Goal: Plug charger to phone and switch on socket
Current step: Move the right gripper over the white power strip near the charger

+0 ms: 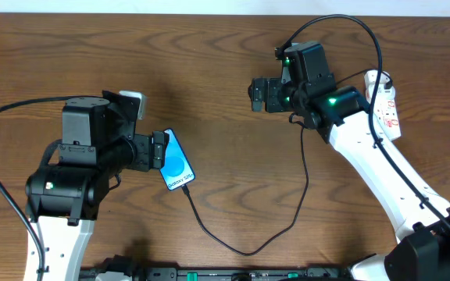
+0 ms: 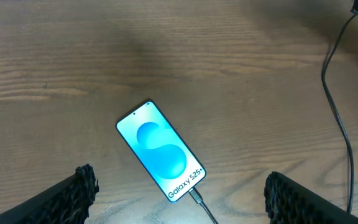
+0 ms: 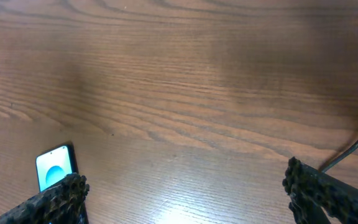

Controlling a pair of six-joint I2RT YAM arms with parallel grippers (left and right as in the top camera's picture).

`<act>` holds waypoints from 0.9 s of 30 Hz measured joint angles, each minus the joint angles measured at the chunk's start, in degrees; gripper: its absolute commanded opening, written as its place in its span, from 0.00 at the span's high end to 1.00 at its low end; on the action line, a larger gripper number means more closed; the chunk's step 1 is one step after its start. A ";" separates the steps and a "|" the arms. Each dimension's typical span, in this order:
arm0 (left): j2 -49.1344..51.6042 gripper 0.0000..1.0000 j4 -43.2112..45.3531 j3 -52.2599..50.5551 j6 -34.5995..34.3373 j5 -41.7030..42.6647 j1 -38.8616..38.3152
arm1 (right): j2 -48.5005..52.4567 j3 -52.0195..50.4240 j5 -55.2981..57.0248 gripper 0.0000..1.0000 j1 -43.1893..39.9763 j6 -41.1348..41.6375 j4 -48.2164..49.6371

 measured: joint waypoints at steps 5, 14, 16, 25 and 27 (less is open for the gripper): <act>0.13 0.12 0.00 0.00 -0.02 -0.02 0.00 | 0.07 0.68 -3.28 0.01 -5.38 -1.79 -6.84; 0.13 0.12 -0.02 0.00 0.00 -0.02 0.00 | 0.39 13.27 -7.96 0.01 -24.17 -11.32 -21.92; 0.13 0.12 -0.02 0.00 0.00 0.00 0.00 | 0.39 14.23 -10.14 0.01 -28.59 -12.46 -21.75; 0.13 0.12 -0.04 0.00 0.00 0.00 0.00 | 1.73 14.34 -21.11 0.01 -49.18 -25.07 -25.07; 0.13 0.12 -0.02 0.00 -0.02 -0.02 0.00 | 2.73 14.34 -21.97 0.01 -50.60 -29.79 -25.81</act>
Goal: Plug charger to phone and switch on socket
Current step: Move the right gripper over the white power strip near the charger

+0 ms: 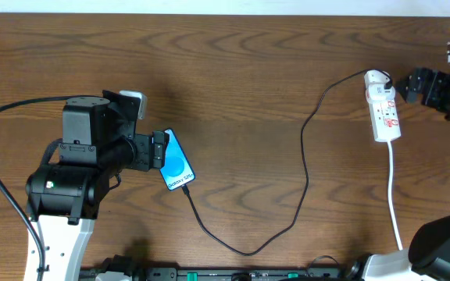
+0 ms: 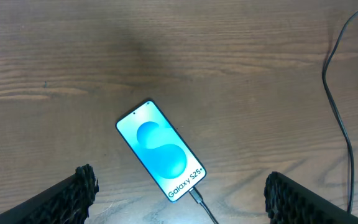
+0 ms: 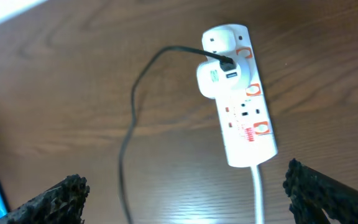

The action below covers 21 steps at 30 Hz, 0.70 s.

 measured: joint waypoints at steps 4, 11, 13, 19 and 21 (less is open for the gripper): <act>0.00 0.12 0.00 0.00 0.02 0.00 0.00 | 3.15 0.00 -0.11 0.01 -0.37 -6.51 -0.37; 0.00 0.12 0.00 0.00 0.02 0.02 0.00 | 11.54 0.00 -0.13 0.01 -0.39 -9.68 0.59; 0.00 0.12 0.00 0.00 0.02 0.00 0.00 | 14.08 0.00 -0.09 0.01 -0.39 -10.21 1.22; 0.00 0.12 0.00 0.00 0.02 0.02 0.00 | 19.98 0.00 -1.38 0.01 -0.39 -11.98 4.83; 0.00 0.12 0.00 0.00 0.02 0.02 0.00 | 20.81 0.00 -1.64 0.01 -0.39 -12.17 5.62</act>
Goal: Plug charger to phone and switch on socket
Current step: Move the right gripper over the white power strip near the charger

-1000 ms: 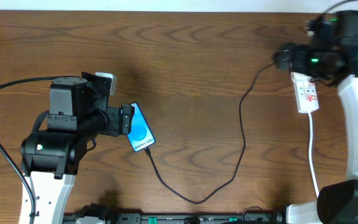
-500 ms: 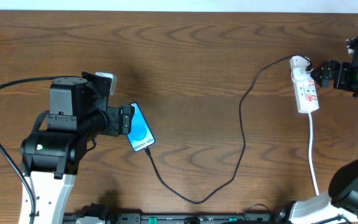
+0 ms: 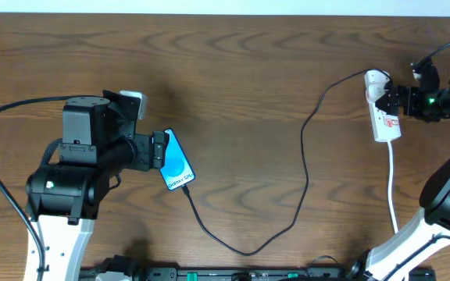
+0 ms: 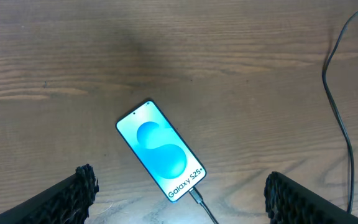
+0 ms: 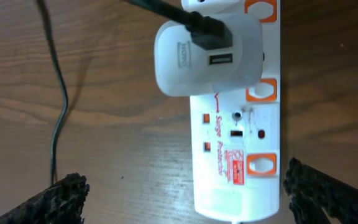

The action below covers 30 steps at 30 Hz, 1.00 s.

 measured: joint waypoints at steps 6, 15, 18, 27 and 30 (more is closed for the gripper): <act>0.00 0.12 0.00 0.00 0.00 -0.02 0.00 | 1.07 0.00 -1.42 0.01 0.07 -0.20 4.02; 0.00 0.12 0.00 0.00 0.00 -0.02 0.00 | 1.07 -0.02 -2.45 0.01 0.85 -0.39 8.02; 0.00 0.12 0.00 0.00 0.00 -0.02 0.00 | 1.07 -0.02 -2.80 0.01 1.64 -0.39 8.59; 0.00 0.12 0.00 0.00 0.00 -0.02 0.00 | 1.20 -0.66 -2.84 0.01 2.05 -0.39 9.55; 0.00 0.12 0.00 0.00 0.00 0.00 0.00 | 1.31 -1.18 -2.82 0.01 2.05 -0.37 9.57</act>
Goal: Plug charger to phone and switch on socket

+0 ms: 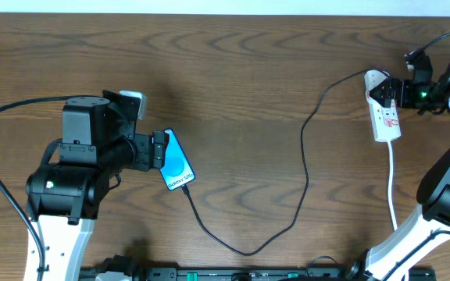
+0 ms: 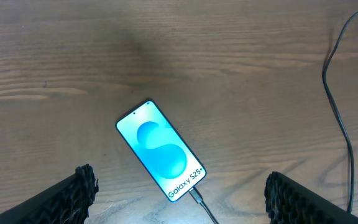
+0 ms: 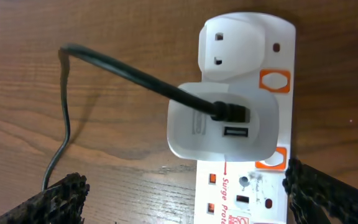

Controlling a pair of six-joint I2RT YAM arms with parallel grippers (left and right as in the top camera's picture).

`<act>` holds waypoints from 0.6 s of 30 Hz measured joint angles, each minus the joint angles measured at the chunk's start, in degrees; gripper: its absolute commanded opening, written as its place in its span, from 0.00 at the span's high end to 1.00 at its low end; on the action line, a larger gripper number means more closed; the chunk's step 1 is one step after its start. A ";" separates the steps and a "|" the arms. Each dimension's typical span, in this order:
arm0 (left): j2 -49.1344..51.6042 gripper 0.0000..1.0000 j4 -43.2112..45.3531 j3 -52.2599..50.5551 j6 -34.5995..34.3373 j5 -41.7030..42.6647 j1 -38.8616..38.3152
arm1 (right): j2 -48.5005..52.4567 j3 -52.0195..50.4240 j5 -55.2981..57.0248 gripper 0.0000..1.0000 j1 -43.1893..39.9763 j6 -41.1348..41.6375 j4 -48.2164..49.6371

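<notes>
The phone [image 2: 160,150], its blue screen lit, lies flat on the wooden table with the black charger cable [image 2: 199,202] plugged into its lower end. My left gripper [image 2: 179,185] hangs open just above it, touching nothing. In the overhead view the cable [image 1: 306,164] loops across the table to the white adapter [image 3: 222,118] plugged into the white power strip [image 3: 247,37]. My right gripper [image 3: 185,186] is open close over the strip. An orange switch [image 3: 274,81] sits beside the adapter; its position cannot be told.
The strip's white lead [image 1: 393,187] runs toward the front edge at the right. The table [image 1: 233,70] is dark wood. The black cable loop [image 1: 244,250] lies near the front middle. A pale wall edge shows along the far side.
My right gripper has shifted along the power strip toward its far end, so the adapter and the end socket now fill its view. The left gripper, phone and cable have not moved.
The phone lay with the cable plugged in and my left gripper open over it at every moment. My right gripper was first open over the table's middle, then out past the strip at the right, then low over the strip's sockets, and now over the adapter.
</notes>
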 measured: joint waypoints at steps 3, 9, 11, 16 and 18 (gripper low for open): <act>0.00 0.12 0.00 0.00 0.00 0.00 0.00 | 0.00 -1.51 -0.04 0.01 0.00 0.02 1.53; 0.00 0.12 0.00 0.00 0.00 0.00 0.00 | 0.02 -7.32 0.00 0.01 0.00 0.81 6.05; 0.00 0.11 0.00 0.00 0.00 0.00 0.00 | 0.02 -8.00 0.00 0.01 0.00 1.01 6.38; 0.00 0.12 0.00 0.00 0.00 -0.02 0.00 | 0.02 -8.00 -0.04 0.01 0.00 1.36 9.05; 0.00 0.12 0.00 0.00 0.00 0.00 0.00 | 0.02 -8.00 -0.02 0.01 0.00 1.46 9.94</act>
